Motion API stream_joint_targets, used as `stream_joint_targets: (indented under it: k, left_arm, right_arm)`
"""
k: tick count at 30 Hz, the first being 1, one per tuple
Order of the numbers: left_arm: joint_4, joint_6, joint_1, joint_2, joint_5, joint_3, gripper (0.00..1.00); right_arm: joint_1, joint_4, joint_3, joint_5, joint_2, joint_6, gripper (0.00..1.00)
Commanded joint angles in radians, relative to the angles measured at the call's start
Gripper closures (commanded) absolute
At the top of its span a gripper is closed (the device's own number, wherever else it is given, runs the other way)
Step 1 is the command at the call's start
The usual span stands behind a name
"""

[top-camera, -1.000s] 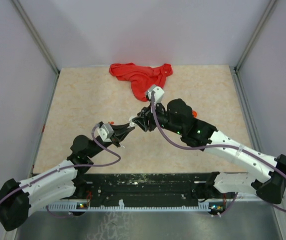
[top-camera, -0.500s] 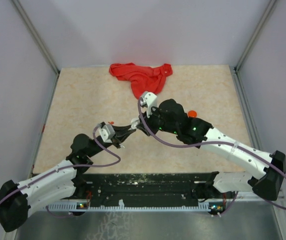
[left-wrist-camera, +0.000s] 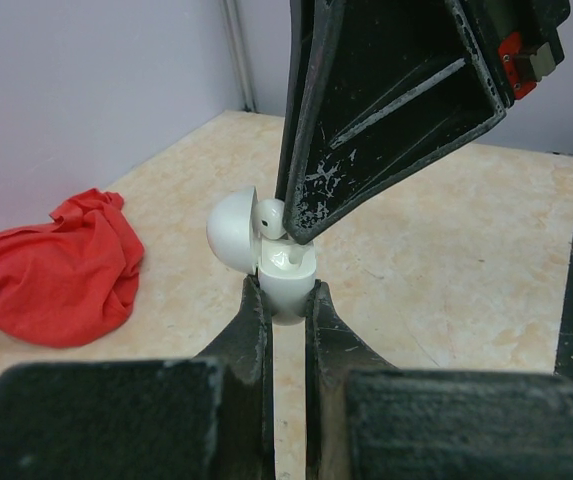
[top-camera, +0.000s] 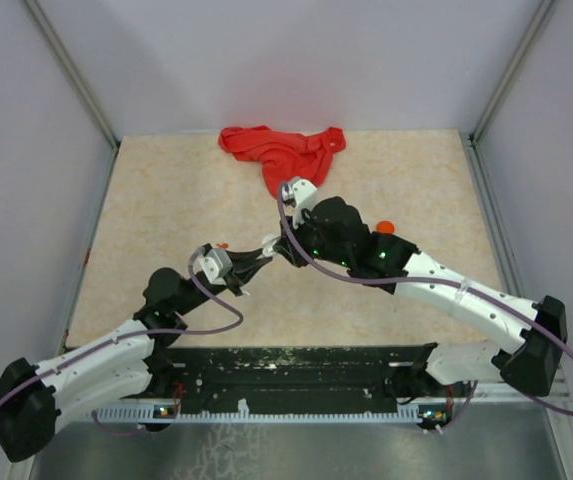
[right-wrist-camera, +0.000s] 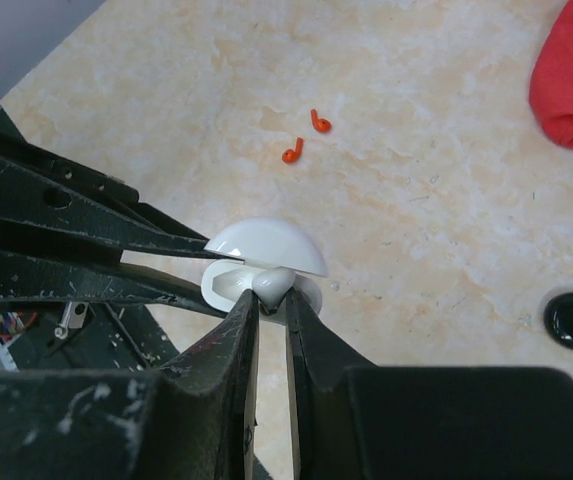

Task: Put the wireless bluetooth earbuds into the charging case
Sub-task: Place the charging case at the center of the board, then move the earbud to the center of the board.

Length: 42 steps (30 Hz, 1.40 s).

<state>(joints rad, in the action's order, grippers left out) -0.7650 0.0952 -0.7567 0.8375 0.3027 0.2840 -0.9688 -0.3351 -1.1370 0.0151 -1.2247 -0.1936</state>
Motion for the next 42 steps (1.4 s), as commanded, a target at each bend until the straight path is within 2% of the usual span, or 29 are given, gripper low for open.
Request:
stream_joint_targets:
  k: [1,7,12,22,26,29,35,42]
  left_arm:
    - [-0.073,0.034,-0.028,-0.012,-0.08,0.014,0.99]
    - [-0.08,0.126,-0.088,0.003,-0.195,0.02,0.99]
    - [-0.099,0.209,-0.153,0.022,-0.353,0.021,0.99]
    - [-0.306,0.413,-0.275,0.114,-0.545,-0.006,0.99]
    - [-0.395,0.444,-0.291,0.16,-0.591,-0.012,0.99]
    - [-0.459,0.433,-0.291,0.199,-0.636,-0.012,0.99]
    - [-0.418,0.317,-0.287,0.19,-0.691,-0.019,0.99]
    - [-0.232,0.136,-0.208,0.076,-0.581,-0.045,0.99]
  right_arm:
    - [-0.007,0.019,-0.09,0.105,-0.026,-0.126,0.87]
    - [-0.019,-0.015,-0.13,0.107,-0.062,-0.196,0.8]
    - [-0.022,-0.025,-0.141,0.177,-0.067,-0.226,0.82]
    - [-0.023,-0.071,-0.182,0.258,-0.13,-0.333,0.84]
    - [-0.023,-0.076,-0.192,0.284,-0.129,-0.371,0.82]
    - [-0.023,-0.083,-0.203,0.275,-0.135,-0.387,0.77]
    - [-0.013,-0.101,-0.213,0.259,-0.088,-0.33,0.65]
    - [0.116,-0.06,-0.155,0.032,0.013,-0.213,0.57]
